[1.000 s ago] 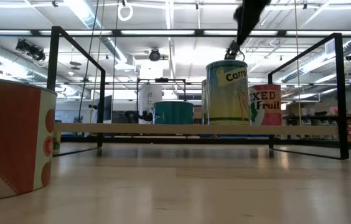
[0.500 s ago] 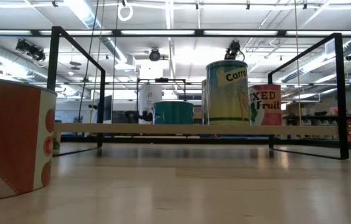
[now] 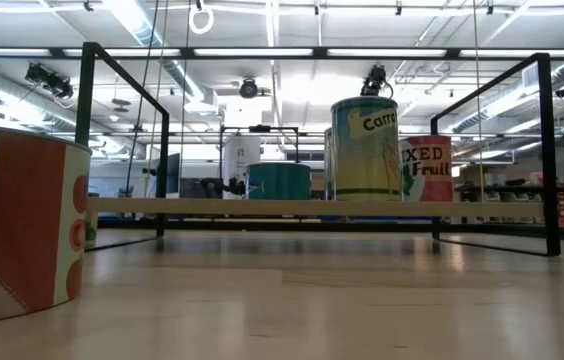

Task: Pick and place cans onto a shelf
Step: Put the canned spaghetti on the shelf

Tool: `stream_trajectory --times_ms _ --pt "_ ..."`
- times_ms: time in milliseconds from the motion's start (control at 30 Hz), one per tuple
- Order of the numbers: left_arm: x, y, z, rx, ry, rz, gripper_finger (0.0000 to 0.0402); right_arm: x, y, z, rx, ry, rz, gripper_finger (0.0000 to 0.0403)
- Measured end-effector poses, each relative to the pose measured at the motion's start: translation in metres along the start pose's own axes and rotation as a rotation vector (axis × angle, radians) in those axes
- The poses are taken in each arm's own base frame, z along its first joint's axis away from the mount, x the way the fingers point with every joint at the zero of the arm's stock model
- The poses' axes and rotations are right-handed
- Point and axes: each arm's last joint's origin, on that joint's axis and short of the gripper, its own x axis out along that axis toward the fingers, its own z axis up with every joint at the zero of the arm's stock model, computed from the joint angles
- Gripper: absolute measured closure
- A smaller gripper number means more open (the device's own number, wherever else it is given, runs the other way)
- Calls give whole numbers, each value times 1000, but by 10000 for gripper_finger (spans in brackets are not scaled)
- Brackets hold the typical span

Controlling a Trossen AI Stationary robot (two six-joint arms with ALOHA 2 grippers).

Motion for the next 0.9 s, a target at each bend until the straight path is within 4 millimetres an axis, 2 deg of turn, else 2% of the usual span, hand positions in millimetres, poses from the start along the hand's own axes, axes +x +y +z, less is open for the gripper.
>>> stream_trajectory --times_ms 100,233,400,633,733,900 --pt "-3 -5 -5 -4 73 -99 166 12 14 -1 6 10 6 54" --pt "-17 -21 -28 -34 262 -177 157 27 29 -8 49 24 2 54" --pt "-46 -40 -64 -73 508 -146 184 48 43 -25 120 37 2 54" --pt "-91 -52 -103 -126 819 -34 221 83 45 -44 235 109 -57 54" --pt "-105 -56 -113 -130 892 -12 235 87 45 -45 253 122 -59 54" --pt "-125 -67 -124 -80 910 -54 258 88 43 -41 251 66 -76 54"
